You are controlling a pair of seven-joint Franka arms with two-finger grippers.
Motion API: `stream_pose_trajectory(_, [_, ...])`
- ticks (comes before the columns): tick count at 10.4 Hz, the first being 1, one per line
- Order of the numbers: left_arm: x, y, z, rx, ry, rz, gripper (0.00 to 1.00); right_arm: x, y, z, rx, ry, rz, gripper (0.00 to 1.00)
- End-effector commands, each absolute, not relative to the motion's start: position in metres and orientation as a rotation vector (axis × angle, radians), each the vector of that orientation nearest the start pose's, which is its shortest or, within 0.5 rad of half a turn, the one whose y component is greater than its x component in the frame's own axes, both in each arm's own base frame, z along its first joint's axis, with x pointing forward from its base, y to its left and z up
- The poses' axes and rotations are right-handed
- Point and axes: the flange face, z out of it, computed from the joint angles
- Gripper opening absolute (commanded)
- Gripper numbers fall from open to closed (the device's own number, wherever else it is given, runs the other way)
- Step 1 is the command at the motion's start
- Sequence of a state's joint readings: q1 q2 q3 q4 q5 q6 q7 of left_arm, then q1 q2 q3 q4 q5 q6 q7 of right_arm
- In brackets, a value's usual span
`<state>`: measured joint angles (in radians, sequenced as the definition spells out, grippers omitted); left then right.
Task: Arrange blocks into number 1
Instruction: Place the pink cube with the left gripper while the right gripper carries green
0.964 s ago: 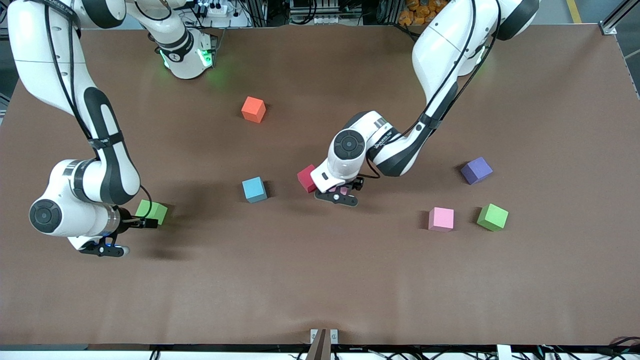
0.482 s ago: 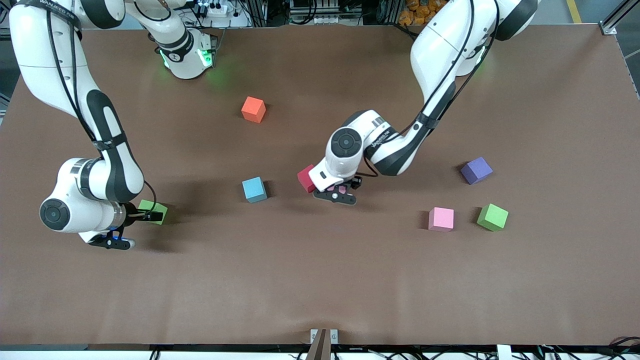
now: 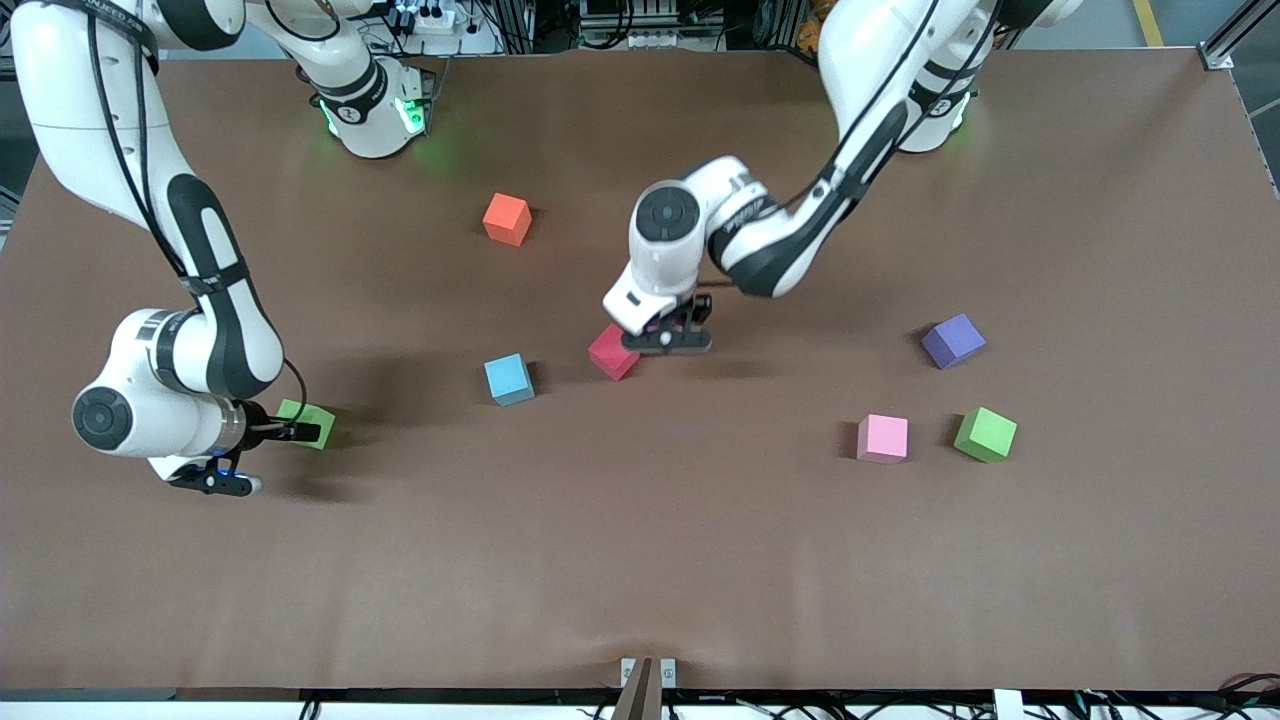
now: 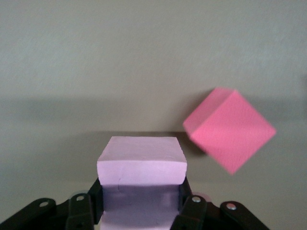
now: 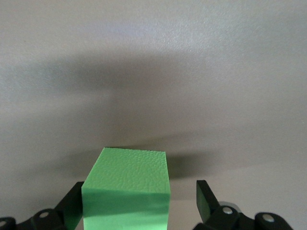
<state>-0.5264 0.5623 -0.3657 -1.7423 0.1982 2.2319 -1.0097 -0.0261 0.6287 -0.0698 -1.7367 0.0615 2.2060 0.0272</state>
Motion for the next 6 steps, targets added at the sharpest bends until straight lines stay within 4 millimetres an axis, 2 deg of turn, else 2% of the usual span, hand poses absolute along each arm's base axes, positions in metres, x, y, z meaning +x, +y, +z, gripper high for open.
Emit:
stream_pose_trajectory(1, [0.373, -0.502, 0.271, -3.109, -0.174, 0.137, 0.00, 0.631, -0.065, 0.210, -3.094, 0.272, 0.213, 1.00])
stream_pose_trajectory(2, [0.350, -0.516, 0.266, -3.102, -0.212, 0.162, 0.00, 0.631, -0.065, 0.207, -3.090, 0.279, 0.219, 1.00])
stream_pose_trajectory(3, [0.329, -0.523, 0.259, -3.100, -0.173, 0.173, 0.00, 0.628, -0.064, 0.202, -3.075, 0.296, 0.234, 1.00])
stream_pose_trajectory(5, [0.290, -0.525, 0.232, -3.135, -0.059, 0.146, 0.00, 0.627, -0.063, 0.200, -3.059, 0.313, 0.239, 1.00])
stream_pose_trajectory(6, [0.273, -0.523, 0.222, -3.150, -0.007, 0.130, 0.00, 0.625, -0.062, 0.198, -3.056, 0.314, 0.250, 0.55])
